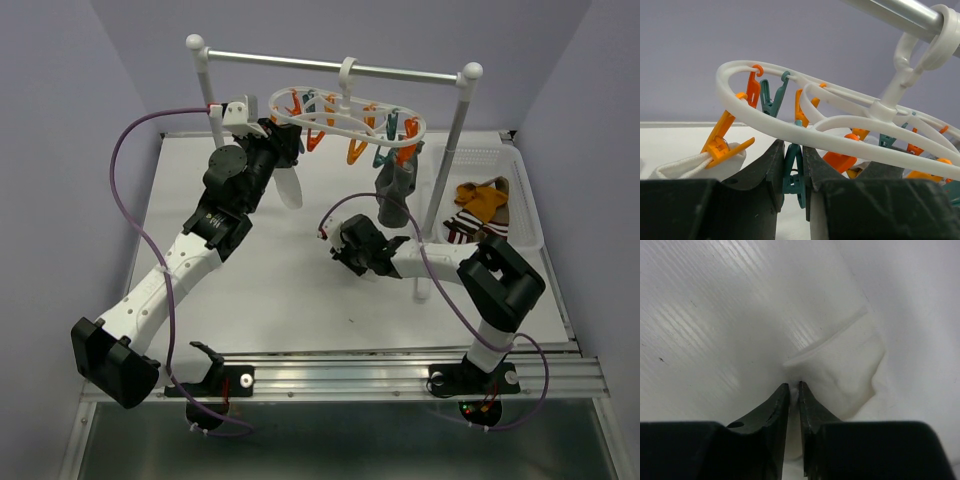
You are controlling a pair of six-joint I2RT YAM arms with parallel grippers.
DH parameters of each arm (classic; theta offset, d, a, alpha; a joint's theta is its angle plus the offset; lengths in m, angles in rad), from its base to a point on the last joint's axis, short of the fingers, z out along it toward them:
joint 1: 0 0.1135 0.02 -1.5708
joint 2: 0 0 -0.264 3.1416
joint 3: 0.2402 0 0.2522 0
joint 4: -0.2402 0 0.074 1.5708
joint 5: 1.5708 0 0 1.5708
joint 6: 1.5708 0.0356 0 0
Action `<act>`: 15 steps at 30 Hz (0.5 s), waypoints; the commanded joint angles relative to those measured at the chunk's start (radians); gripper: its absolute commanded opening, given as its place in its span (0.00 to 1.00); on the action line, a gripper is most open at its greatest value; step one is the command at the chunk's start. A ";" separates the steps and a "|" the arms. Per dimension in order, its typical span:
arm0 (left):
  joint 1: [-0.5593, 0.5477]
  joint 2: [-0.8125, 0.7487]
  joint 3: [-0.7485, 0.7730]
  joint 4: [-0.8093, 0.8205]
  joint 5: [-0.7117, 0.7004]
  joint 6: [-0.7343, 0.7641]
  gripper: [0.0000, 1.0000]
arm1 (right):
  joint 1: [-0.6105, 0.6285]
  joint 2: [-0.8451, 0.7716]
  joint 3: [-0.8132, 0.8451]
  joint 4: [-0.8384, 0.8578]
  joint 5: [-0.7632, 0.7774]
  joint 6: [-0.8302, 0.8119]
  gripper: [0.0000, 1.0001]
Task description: Clip the socks to the hanger
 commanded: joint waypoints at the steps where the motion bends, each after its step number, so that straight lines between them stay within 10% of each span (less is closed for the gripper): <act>1: 0.002 -0.014 0.008 0.086 -0.003 -0.002 0.00 | -0.012 -0.009 -0.007 0.009 -0.019 -0.017 0.17; 15: 0.002 -0.018 -0.001 0.091 0.008 -0.029 0.00 | -0.012 -0.325 -0.023 0.178 -0.350 0.013 0.01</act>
